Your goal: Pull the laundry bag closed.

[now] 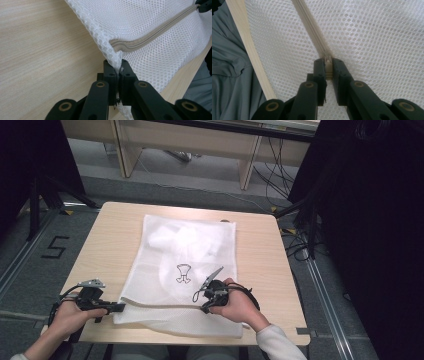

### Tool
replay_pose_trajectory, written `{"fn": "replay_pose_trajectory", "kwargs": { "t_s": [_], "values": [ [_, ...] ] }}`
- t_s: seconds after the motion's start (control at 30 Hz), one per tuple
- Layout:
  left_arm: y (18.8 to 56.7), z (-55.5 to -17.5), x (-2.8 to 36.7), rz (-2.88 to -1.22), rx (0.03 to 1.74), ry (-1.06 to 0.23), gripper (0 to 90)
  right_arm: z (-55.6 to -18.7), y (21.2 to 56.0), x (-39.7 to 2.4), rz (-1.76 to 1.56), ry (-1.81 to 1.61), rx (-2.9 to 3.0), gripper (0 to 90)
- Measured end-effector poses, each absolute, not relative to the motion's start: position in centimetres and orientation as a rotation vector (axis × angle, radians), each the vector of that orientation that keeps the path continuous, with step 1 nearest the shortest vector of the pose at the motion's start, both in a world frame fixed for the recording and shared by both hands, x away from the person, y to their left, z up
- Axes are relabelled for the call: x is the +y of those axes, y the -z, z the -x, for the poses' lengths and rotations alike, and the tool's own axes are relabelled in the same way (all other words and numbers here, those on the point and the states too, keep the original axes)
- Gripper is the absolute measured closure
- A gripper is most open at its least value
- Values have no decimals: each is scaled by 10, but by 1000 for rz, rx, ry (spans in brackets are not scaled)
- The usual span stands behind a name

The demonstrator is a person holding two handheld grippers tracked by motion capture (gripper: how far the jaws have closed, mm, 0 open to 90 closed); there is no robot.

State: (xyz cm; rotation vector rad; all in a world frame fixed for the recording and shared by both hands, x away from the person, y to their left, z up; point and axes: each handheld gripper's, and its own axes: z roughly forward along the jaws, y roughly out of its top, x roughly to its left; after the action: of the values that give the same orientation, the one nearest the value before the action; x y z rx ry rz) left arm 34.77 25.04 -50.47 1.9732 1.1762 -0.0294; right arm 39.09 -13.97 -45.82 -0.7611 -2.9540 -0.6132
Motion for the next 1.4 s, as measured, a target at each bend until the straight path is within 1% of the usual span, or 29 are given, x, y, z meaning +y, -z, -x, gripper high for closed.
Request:
{"fn": "replay_pose_trajectory", "kwargs": {
  "t_s": [1.07,1.17,1.3,1.4],
  "values": [
    [504,-348,251,-1977,1176,27,857,-386,454,-157,842,624,-2927,827],
    [503,-348,252,-2002,1170,43,857,-387,453,-159,847,622,-2931,827],
    [503,-348,252,-1995,1178,28,857,-386,453,-161,850,618,-2934,827],
    [503,-348,252,-1996,1174,42,857,-386,452,-164,851,618,-2933,827]
  ]
}}
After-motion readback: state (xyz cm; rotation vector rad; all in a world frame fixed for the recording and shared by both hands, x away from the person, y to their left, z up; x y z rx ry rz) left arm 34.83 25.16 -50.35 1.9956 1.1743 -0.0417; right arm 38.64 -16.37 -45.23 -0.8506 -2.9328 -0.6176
